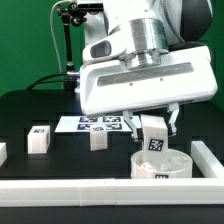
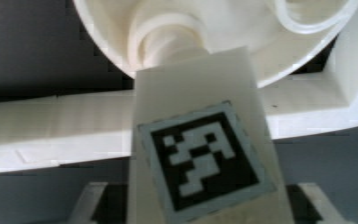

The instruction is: Assemble stool

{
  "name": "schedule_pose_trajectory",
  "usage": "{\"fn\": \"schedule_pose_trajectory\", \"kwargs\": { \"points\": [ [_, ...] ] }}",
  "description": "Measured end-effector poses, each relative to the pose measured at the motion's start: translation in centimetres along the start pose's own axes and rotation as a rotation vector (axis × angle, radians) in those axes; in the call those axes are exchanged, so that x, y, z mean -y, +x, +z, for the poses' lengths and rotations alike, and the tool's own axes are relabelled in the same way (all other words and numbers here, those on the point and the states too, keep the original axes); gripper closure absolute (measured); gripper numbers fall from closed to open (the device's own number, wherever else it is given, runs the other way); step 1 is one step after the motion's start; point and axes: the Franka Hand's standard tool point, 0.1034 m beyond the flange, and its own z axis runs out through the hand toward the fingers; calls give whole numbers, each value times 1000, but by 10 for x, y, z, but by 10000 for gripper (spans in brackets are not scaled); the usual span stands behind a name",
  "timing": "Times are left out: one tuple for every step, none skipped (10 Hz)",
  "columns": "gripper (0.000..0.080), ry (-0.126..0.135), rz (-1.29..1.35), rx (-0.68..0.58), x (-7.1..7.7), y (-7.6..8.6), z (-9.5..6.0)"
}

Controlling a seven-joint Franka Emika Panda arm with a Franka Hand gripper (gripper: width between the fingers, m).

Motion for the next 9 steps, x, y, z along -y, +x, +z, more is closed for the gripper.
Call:
{"fn": "schedule_pose_trajectory", "kwargs": {
  "points": [
    [475, -3, -1, -7, -1, -1, 0],
    [475, -9, -2, -27, -1, -2, 0],
    [475, -15, -2, -51, -2, -1, 0],
    [475, -21, -3, -76, -2, 0, 0],
    [475, -21, -3, -78, -2, 0, 0],
    [475, -21, -3, -78, -2, 0, 0],
    [474, -21, -3, -78, -2, 0, 0],
    [474, -21, -1, -77, -3, 0, 0],
    [475, -22, 15, -70, -8, 0, 0]
  ]
}}
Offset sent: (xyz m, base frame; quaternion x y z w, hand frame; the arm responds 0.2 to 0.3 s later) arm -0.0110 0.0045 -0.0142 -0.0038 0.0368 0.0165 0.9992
